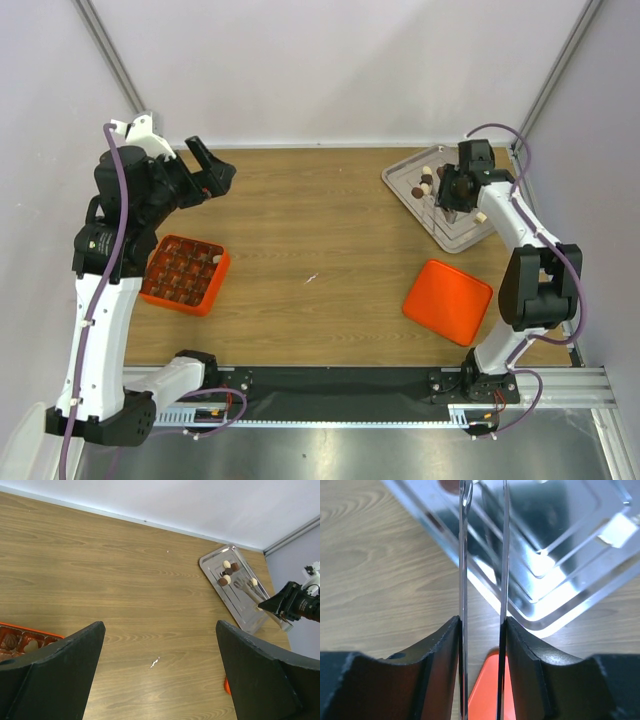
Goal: Pack the chocolate
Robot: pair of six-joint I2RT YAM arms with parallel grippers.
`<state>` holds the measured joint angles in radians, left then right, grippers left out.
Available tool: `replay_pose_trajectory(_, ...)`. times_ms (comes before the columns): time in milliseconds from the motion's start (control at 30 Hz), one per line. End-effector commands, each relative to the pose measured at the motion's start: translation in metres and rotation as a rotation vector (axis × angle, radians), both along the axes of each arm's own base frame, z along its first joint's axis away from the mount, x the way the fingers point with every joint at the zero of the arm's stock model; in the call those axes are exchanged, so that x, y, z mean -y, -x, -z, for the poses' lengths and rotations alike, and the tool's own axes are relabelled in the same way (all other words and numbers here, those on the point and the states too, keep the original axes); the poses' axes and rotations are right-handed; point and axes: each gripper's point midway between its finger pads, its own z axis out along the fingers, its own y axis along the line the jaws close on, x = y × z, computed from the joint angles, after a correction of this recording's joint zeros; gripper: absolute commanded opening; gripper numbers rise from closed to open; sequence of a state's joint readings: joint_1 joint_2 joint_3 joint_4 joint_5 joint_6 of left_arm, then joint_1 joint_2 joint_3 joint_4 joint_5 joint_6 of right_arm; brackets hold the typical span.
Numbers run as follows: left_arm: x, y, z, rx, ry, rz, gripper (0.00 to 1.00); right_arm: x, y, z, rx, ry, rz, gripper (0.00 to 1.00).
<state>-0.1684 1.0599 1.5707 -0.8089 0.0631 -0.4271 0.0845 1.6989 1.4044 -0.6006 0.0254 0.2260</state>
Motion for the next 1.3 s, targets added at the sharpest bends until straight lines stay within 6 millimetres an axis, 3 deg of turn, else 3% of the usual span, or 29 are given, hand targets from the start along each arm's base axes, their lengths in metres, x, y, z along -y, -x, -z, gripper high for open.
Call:
replay_pose_trajectory(0,0.001,0.002,-0.014,0.054,0.014,0.013,1.0,0.011,-0.008,-0.015,0.053,-0.028,0.047,0.45)
replay_pose_trajectory(267,0.0,0.001,-0.011,0.049,0.008,0.01,1.0,0.036,-0.015,-0.018,0.078,0.007,0.128,0.45)
replay_pose_trajectory(600,-0.001,-0.001,-0.009,0.045,-0.002,0.005,1.0,0.048,-0.028,0.004,0.05,0.054,0.157,0.45)
replay_pose_trajectory(633,-0.001,-0.002,-0.009,0.047,-0.002,0.005,1.0,0.059,-0.029,0.008,0.043,0.047,0.178,0.45)
replay_pose_trajectory(833,0.0,-0.005,-0.007,0.044,-0.001,0.004,1.0,0.064,-0.03,0.025,0.007,0.055,0.2,0.45)
replay_pose_trajectory(1000,0.001,-0.009,-0.007,0.039,-0.003,0.006,1.0,0.065,-0.032,0.024,0.026,0.054,0.195,0.45)
replay_pose_trajectory(1267,0.0,-0.012,-0.006,0.039,-0.007,0.004,1.0,0.071,-0.035,0.038,-0.005,0.019,0.194,0.44)
